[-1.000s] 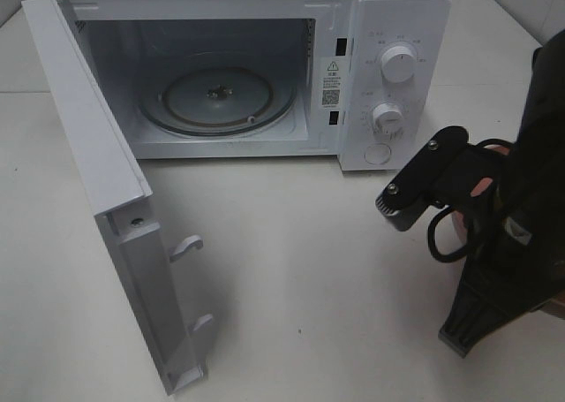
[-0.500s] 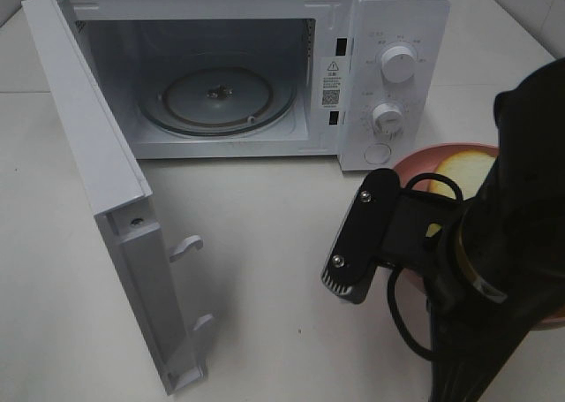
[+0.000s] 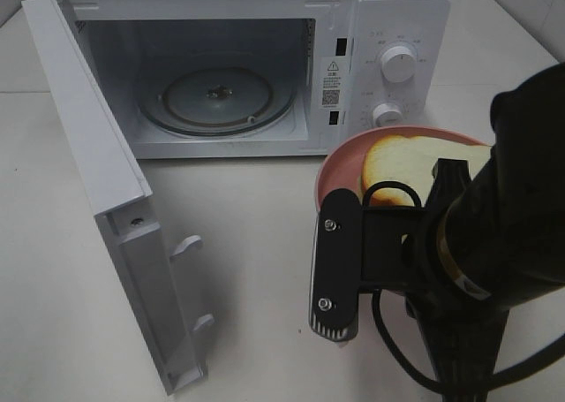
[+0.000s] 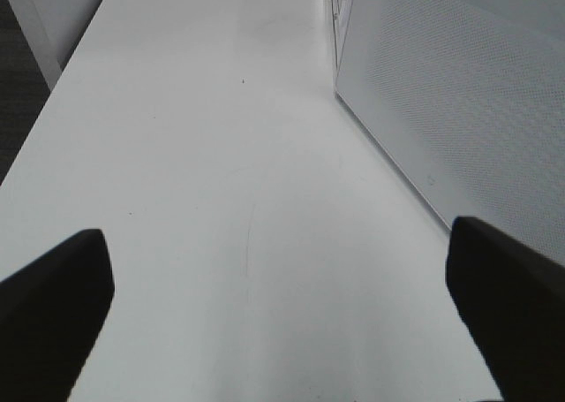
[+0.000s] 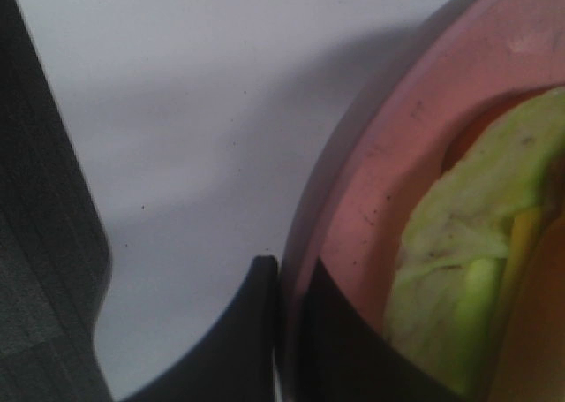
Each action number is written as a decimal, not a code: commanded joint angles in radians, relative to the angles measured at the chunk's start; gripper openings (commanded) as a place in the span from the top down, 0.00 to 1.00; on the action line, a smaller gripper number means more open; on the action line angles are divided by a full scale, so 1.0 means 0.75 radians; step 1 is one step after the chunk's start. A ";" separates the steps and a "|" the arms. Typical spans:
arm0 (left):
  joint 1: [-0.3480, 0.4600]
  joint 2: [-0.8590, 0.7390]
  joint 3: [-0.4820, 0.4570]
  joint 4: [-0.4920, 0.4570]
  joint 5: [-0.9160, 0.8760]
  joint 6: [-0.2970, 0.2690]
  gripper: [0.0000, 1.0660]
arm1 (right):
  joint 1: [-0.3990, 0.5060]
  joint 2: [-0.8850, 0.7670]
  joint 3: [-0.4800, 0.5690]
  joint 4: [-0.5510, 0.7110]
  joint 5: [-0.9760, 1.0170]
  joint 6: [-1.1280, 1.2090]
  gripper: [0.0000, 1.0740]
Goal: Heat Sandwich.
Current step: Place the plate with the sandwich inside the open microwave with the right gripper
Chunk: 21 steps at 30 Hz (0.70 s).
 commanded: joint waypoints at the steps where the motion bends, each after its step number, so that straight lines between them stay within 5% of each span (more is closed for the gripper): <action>1: 0.003 -0.039 0.005 -0.008 -0.005 -0.001 0.08 | 0.008 -0.012 0.005 -0.048 -0.044 -0.117 1.00; 10: 0.003 -0.039 0.005 -0.008 -0.005 -0.001 0.08 | 0.008 -0.012 0.005 -0.068 -0.119 -0.135 1.00; 21: 0.003 -0.039 0.005 -0.008 -0.005 -0.001 0.08 | -0.168 -0.012 0.005 0.039 -0.240 -0.728 1.00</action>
